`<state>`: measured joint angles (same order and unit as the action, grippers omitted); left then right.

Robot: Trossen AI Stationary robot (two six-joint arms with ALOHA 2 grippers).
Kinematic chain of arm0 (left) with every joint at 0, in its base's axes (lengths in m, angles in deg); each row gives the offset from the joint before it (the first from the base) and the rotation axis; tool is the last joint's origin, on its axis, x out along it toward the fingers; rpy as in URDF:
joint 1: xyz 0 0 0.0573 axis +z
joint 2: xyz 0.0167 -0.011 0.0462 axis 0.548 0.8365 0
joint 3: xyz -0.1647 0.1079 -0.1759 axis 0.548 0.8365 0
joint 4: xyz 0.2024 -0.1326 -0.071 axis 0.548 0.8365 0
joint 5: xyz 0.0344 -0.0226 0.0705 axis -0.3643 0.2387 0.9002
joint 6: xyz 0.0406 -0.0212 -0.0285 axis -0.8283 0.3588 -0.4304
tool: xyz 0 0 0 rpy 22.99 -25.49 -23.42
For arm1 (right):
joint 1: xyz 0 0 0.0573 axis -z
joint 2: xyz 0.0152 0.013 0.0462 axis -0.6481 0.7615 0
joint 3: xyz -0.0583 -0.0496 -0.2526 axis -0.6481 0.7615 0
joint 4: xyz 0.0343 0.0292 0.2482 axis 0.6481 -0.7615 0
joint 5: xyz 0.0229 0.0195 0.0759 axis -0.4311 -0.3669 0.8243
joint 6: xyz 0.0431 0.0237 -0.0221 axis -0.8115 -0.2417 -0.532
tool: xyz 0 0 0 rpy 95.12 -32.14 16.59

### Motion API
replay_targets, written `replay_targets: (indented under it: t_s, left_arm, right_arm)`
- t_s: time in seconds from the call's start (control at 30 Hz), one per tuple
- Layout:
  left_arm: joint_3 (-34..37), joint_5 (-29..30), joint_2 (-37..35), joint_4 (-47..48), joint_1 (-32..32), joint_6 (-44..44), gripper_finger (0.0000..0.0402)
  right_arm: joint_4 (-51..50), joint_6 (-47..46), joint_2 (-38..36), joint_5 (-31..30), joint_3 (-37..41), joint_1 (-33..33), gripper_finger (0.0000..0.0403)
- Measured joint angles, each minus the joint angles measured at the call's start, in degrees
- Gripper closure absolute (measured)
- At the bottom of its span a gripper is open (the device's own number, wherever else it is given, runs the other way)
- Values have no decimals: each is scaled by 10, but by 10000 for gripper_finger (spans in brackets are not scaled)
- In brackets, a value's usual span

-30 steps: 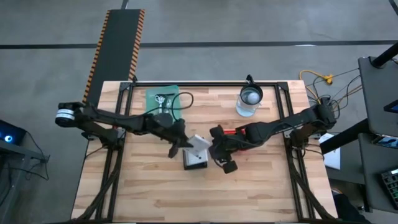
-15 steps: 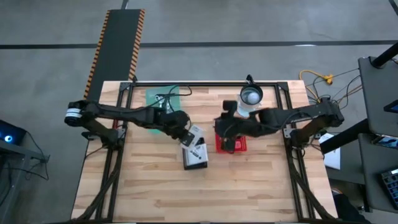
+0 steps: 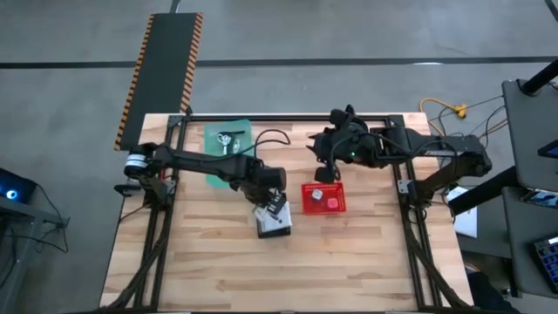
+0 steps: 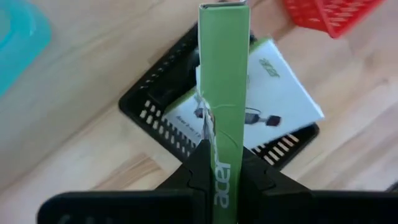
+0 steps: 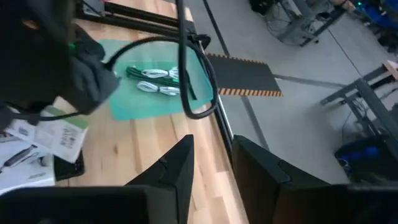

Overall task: Pick and place items into bin
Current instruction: Put the white card reader box into the black bin

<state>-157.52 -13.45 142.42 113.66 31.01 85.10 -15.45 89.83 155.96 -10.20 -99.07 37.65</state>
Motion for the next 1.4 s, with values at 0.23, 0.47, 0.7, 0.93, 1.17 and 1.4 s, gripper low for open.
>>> replay_targets:
  t_s: [0.23, 0.47, 0.7, 0.93, 1.17, 1.4]
  left_arm:
    - [8, 8, -20, -1, -7, 9, 385]
    - [11, 28, -19, -1, -26, 65, 385]
    - [17, 110, -11, 13, -38, 168, 385]
    - [14, 91, -11, -11, -43, 218, 385]
    - [17, 64, -6, -12, -47, 283, 385]
    - [29, 60, -5, 5, -49, 286, 385]
  right_arm:
    - [-35, -18, 1, 1, 1, 2, 312]
    - [-50, -49, 2, 2, 1, 2, 315]
    - [-59, -50, 2, 2, 1, 2, 319]
    - [-64, -50, 2, 2, 1, 2, 319]
    - [-66, -50, 2, 1, 1, 2, 326]
    - [-69, -50, 2, 1, 1, 1, 321]
